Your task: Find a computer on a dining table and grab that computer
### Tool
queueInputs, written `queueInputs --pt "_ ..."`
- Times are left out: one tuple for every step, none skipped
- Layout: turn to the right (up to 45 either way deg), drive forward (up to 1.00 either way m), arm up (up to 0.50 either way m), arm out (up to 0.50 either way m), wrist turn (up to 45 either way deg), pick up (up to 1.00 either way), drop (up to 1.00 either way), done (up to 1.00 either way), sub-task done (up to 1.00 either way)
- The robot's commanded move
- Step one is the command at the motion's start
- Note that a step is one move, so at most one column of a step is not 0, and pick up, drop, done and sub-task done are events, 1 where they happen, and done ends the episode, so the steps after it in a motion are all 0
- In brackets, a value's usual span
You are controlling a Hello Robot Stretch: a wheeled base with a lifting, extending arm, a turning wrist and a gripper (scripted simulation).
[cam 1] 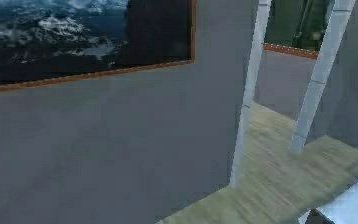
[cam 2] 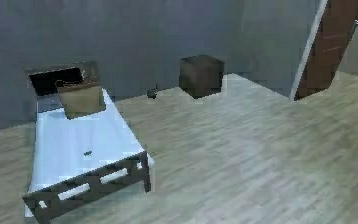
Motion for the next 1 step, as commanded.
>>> queueInputs --pt "45.0 0.00 0.00 0.00 0.0 0.00 0.00 0.00 0.00"
